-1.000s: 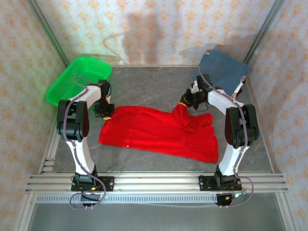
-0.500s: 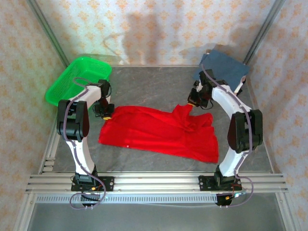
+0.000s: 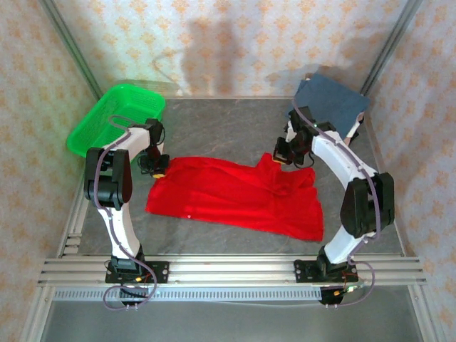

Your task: Fold and stack the t-shirts

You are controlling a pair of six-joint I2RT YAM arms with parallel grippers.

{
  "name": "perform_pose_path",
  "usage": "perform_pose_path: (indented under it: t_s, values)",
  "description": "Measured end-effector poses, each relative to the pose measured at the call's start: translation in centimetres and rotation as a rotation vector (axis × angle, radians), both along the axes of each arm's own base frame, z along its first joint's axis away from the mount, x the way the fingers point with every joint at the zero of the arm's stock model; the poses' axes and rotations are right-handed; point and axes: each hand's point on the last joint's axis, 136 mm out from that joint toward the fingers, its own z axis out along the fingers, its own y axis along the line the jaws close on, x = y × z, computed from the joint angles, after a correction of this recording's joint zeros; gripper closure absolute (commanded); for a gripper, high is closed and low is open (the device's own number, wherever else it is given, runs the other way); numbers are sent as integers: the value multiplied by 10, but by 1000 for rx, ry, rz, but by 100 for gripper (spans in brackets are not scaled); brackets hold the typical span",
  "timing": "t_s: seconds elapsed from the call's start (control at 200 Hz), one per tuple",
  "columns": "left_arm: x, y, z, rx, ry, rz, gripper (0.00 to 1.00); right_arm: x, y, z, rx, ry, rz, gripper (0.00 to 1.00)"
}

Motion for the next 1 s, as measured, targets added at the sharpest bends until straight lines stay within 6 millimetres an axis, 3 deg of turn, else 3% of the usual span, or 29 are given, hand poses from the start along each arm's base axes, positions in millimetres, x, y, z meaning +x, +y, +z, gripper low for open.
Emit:
perform_pose_path:
  t_s: [0.105, 0.335, 0.46, 0.57, 0.646, 0.786, 0.881, 1.001]
  values:
    - [0, 0, -1, 0, -1, 0, 100, 1, -18, -3, -55, 5, -41, 100]
    - [0, 0, -2, -2, -1, 0, 100, 17, -79, -12, -228, -5, -152, 100]
    - [-1, 0, -2, -2, -3, 0, 100, 36, -84, -19, -268, -3, -151, 100]
    - [-2, 0, -2, -3, -8, 0, 100, 39, -86, -25, -294, 3, -154, 98]
    - [-3, -1, -2, -3, -10, 0, 100, 40, -91, -26, -315, -1, -167, 87]
    - [-3, -1, -3, -3, -15, 0, 100, 41, -98, -32, -334, -3, -205, 55]
    - [-3, -1, -3, -3, -17, 0, 100, 40, -107, -45, -316, 6, -249, 47]
    - [-3, -1, -3, -3, -17, 0, 100, 31, -118, -59, -253, 28, -327, 46]
